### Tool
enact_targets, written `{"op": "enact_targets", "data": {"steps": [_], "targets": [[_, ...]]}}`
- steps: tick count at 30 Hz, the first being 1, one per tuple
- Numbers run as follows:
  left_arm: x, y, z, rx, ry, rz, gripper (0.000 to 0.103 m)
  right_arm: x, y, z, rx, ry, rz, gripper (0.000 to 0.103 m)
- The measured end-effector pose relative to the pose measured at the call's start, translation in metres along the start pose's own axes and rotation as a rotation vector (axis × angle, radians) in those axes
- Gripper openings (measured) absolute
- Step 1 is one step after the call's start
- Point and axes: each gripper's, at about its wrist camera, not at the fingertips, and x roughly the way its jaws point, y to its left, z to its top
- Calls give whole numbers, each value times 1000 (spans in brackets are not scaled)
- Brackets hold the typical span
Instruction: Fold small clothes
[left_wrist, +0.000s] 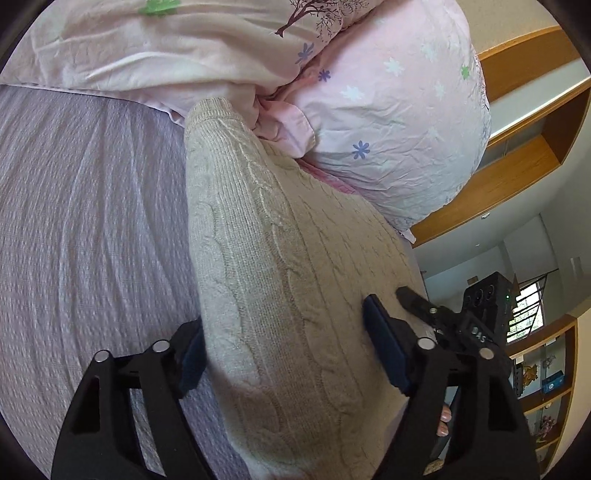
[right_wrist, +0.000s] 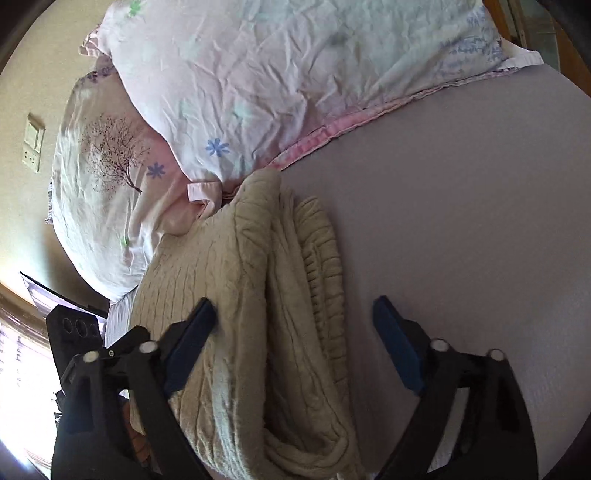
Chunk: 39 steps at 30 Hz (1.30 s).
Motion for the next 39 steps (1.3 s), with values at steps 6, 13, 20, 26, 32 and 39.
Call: {"op": "enact_targets", "data": {"steps": [6,13,20,26,32,39], "targets": [[-54,8,3,87,-18,33,44,14,31,-13,-65,63,231,30],[-116,22,-5,175,-156,259,52,-4,81,-35,-226,-99,25,55],[-155,-8,-67,308,-260,356,81,-6,101,-81,-330,-42,-28,17],[-134,-6,-111,267,-176,552,100,-18,84,-92,-210,-113,2,9],[-119,-3,-124,283,-135,597,102,-52,115,-137,-424,-254,-169,101],[-98,2,-130,319,-78,711,102,-13,135,-169,-580,-138,-400,101]]}}
